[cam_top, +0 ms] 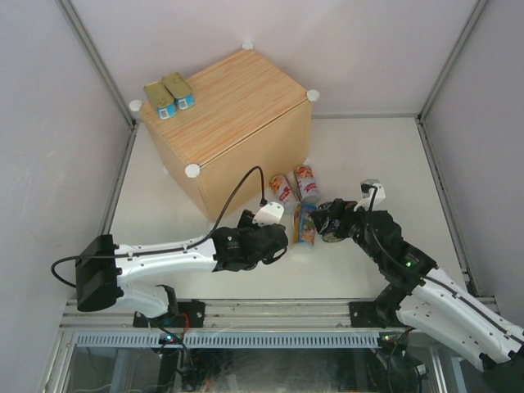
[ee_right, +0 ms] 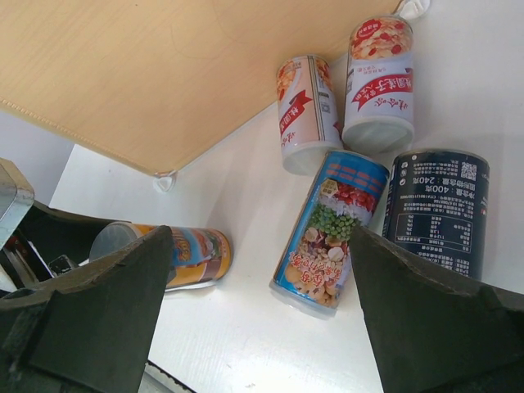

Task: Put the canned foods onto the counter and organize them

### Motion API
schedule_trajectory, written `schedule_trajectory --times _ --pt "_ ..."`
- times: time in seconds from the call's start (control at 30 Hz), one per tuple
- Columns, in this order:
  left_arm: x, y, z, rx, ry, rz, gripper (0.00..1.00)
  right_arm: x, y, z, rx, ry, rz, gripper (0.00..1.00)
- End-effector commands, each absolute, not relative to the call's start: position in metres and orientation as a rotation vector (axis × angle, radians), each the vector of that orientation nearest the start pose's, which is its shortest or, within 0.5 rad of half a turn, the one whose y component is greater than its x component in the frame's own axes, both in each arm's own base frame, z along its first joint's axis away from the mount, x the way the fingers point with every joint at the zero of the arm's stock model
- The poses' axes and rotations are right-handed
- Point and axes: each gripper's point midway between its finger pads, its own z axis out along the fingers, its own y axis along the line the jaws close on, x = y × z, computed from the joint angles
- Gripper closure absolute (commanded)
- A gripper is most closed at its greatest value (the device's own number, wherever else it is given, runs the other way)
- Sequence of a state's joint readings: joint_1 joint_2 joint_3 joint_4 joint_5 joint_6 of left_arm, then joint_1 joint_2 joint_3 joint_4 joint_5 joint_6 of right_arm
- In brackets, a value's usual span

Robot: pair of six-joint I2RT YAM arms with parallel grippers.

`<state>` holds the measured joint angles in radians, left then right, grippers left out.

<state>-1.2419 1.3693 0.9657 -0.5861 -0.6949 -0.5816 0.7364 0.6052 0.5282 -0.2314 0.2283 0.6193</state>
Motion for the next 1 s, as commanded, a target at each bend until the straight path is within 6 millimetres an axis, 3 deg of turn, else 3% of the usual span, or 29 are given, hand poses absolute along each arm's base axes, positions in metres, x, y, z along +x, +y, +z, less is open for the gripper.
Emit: schedule_trajectory --times 0.0,0.13,0.3,0.5,0.67,0.97 --pt "0.210 -0.284 0.175 0.383 2.092 -0.135 0.62 0.219 0.175 0.204 0.052 1.904 0.712 0.12" --pt "0.211 -0.284 0.175 0.375 2.085 -0.142 0.35 0.220 0.175 0.202 0.047 1.911 0.705 0.12" --pt "0.212 -0.283 0.174 0.362 2.082 -0.149 0.20 0.221 0.177 0.199 0.041 1.919 0.701 0.12" --pt "0.213 -0.282 0.174 0.360 2.078 -0.145 0.12 0.222 0.178 0.198 0.036 1.921 0.698 0.12" --pt "0.215 -0.277 0.185 0.324 2.050 -0.157 0.09 0.222 0.180 0.194 0.018 1.937 0.690 0.08" --pt "0.210 -0.248 0.249 0.151 1.896 -0.370 0.09 0.215 0.198 0.190 -0.120 1.939 0.617 0.03"
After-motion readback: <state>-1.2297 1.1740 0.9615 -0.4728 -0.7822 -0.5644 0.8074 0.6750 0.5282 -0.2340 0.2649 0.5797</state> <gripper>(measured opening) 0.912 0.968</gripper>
